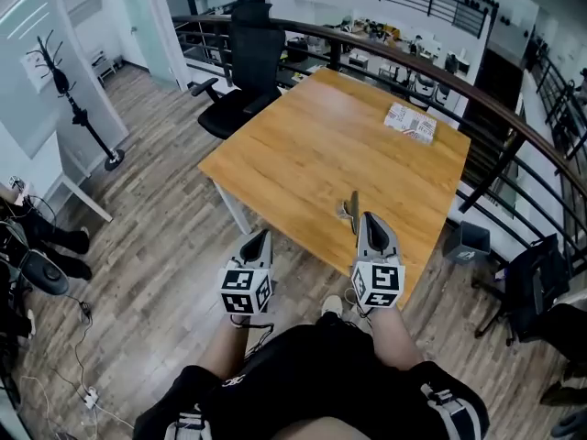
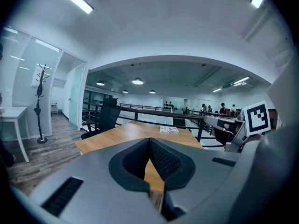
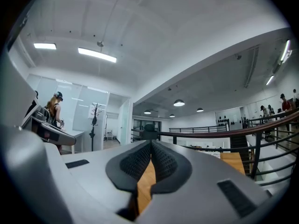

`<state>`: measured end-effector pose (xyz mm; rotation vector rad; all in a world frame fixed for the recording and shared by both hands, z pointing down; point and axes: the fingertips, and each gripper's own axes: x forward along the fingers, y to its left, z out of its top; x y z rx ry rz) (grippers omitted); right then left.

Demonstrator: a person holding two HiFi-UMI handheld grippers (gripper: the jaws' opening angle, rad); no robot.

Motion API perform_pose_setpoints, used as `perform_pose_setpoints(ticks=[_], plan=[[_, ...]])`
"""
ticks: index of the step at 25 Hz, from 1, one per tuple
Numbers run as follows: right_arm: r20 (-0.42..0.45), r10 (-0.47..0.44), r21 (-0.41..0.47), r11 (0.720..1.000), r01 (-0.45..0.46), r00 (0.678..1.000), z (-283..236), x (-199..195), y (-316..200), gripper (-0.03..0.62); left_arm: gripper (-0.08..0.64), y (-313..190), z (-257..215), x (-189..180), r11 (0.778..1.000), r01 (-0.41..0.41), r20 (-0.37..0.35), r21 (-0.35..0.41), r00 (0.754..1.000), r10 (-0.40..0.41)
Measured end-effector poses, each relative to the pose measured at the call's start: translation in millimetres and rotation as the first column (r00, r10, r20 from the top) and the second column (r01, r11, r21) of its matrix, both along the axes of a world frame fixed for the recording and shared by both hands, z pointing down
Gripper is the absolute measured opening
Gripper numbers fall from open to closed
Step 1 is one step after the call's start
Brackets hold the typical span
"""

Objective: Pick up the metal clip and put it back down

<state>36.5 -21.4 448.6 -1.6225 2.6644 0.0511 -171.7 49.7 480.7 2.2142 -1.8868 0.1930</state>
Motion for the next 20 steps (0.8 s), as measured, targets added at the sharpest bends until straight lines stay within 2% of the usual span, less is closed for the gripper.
perform_pose_setpoints(ticks=[5,13,20], plan=[[0.016,-0.016,0.007,1.000,0.016,1.000,-11,16,-88,0.017,0.014,-92,-15,22,1.000,-0.007,0.028,0.006,1.000,0.006],[0.007,-0.038,-0.046,0.998,0.038,0.999,2,41,-211,0.017,0.014,-227,-21,61,0.999,-0.032,0.031,-0.001,0.999,0.032],[-0.011,-0.035,-0.117,0.993,0.034,0.999,24,44,-267,0.017,0.014,-278,-7,72,0.996,-0.061,0.047,-0.067,0.997,0.064]])
